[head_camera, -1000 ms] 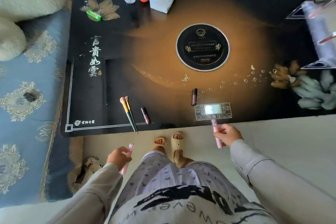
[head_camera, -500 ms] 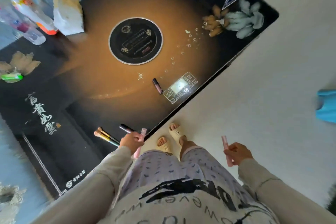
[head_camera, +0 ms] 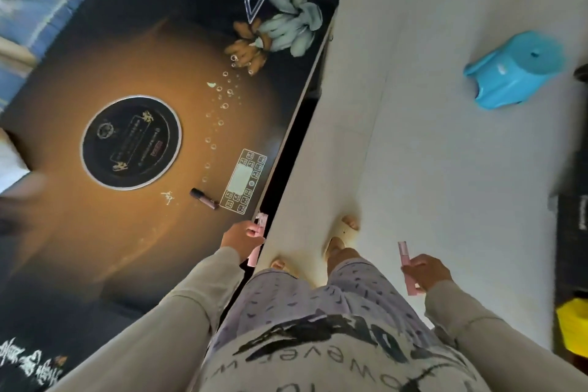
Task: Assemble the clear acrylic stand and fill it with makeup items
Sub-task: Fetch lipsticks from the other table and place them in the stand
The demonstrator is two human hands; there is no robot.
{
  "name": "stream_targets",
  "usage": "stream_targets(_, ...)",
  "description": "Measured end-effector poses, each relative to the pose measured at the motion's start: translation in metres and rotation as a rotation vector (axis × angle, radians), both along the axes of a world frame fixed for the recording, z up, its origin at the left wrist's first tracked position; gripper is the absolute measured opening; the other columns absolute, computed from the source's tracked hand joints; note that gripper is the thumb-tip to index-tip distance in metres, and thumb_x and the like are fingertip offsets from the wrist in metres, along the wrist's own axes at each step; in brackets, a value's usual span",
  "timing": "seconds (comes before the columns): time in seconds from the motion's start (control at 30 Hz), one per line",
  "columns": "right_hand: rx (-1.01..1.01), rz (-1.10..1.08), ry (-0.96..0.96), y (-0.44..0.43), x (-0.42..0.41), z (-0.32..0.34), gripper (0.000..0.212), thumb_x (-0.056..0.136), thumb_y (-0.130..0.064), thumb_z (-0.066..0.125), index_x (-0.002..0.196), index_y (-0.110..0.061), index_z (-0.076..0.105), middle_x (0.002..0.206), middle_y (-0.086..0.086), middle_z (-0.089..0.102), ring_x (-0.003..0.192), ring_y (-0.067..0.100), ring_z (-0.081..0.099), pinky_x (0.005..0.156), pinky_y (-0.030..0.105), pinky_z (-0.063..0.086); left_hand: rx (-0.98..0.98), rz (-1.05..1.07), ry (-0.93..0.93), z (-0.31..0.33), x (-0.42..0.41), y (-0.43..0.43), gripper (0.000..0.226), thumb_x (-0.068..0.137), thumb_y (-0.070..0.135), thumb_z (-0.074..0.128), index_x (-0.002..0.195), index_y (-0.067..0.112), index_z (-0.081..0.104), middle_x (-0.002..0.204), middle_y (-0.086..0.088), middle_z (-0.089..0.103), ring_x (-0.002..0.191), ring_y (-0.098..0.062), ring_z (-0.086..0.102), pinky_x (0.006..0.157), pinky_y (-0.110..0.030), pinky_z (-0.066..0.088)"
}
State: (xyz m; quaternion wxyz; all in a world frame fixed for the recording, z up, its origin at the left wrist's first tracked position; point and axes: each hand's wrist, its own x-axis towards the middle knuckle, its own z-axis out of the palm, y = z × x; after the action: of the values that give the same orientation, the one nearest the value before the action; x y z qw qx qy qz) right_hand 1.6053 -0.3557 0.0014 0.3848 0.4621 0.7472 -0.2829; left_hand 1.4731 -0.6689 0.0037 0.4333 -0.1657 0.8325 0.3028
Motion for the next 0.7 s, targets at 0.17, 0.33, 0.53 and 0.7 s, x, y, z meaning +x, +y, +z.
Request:
stream_targets(0.17,-0.016,-0.023,0.021,0.034,-0.03,-0.001,0.03,0.089,-0.023,0.054,0.113,-0.004,0.059,0.119,0.015,0.063,0.107,0.03,0.06,0.089,0.029,0.045,-0.062,-0.022,-0.019,-0.007,-0.014,0.033,0.03,0.085,0.008,0.058,0.115,0.004,0.059,0.121,-0.016,0.062,0.114,-0.03,0.057,0.099,-0.041,0.047)
stream_targets(0.33,-0.048,-0.112,0.138,0.079,-0.075,0.001,0.028,0.087,-0.015,0.056,0.11,0.0,0.058,0.117,0.018,0.063,0.107,0.036,0.059,0.096,0.044,0.048,-0.118,-0.064,-0.047,-0.014,-0.034,0.063,0.031,0.086,0.011,0.059,0.117,0.004,0.058,0.122,-0.016,0.062,0.11,-0.031,0.059,0.097,-0.039,0.048)
stream_targets(0.53,-0.045,-0.106,0.194,0.129,-0.114,0.009,0.028,0.086,-0.014,0.057,0.111,0.0,0.058,0.117,0.018,0.062,0.108,0.036,0.058,0.096,0.045,0.048,-0.1,-0.012,-0.027,-0.014,-0.064,0.106,0.03,0.086,0.007,0.059,0.115,0.0,0.058,0.122,-0.019,0.061,0.113,-0.032,0.057,0.099,-0.043,0.047)
stream_targets(0.7,-0.048,-0.126,0.167,0.158,-0.137,0.006,0.027,0.086,-0.015,0.055,0.109,-0.001,0.059,0.115,0.018,0.063,0.107,0.036,0.059,0.097,0.044,0.046,-0.084,0.01,-0.007,-0.016,-0.101,0.146,0.026,0.084,0.0,0.058,0.11,-0.006,0.059,0.117,-0.023,0.063,0.111,-0.033,0.058,0.094,-0.037,0.046)
